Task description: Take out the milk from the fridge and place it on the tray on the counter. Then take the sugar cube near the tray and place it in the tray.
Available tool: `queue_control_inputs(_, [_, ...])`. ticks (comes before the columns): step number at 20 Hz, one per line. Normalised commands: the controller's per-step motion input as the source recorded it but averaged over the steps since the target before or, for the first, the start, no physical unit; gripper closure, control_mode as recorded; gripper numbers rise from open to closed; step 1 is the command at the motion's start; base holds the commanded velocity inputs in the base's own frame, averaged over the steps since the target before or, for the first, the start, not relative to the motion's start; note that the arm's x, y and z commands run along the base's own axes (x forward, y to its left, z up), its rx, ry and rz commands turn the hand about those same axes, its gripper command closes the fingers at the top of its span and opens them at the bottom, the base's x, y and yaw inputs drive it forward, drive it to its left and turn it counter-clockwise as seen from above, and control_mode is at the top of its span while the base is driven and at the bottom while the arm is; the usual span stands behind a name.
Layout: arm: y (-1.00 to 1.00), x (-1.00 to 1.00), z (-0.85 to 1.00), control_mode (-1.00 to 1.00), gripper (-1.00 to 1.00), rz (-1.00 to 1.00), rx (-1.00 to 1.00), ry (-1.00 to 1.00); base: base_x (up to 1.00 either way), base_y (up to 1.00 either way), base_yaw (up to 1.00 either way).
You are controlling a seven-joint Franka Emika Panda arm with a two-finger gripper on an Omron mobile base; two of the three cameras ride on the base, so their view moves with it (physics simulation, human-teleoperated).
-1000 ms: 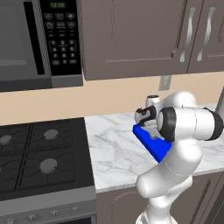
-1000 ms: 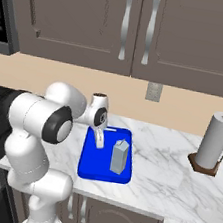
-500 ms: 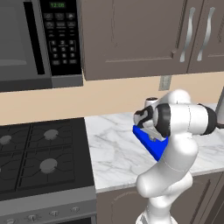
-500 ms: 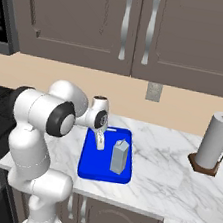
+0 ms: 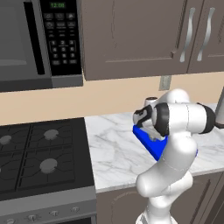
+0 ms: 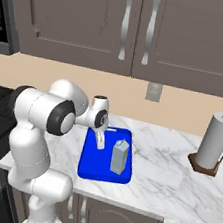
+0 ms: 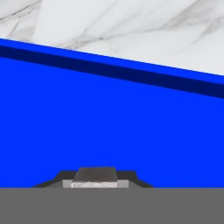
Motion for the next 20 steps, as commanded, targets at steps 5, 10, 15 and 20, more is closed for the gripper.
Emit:
queue_control_inputs(5, [0.0, -0.16, 0.1, -1.0, -1.0, 0.0, 0.0, -0.22, 0.0, 0.0, 0.0])
queue_control_inputs(10, [0.0, -0.06, 0.09, -1.0, -1.0, 0.0, 0.0, -0.15, 0.0, 0.0, 0.0])
queue_control_inputs(15, [0.04, -0.25, 0.18, -1.0, -1.0, 0.01, -0.01, -0.12, 0.0, 0.0, 0.0])
queue_control_inputs(20, [0.06, -0.51, 0.4, -1.0, -1.0, 0.01, -0.04, -0.11, 0.0, 0.0, 0.0])
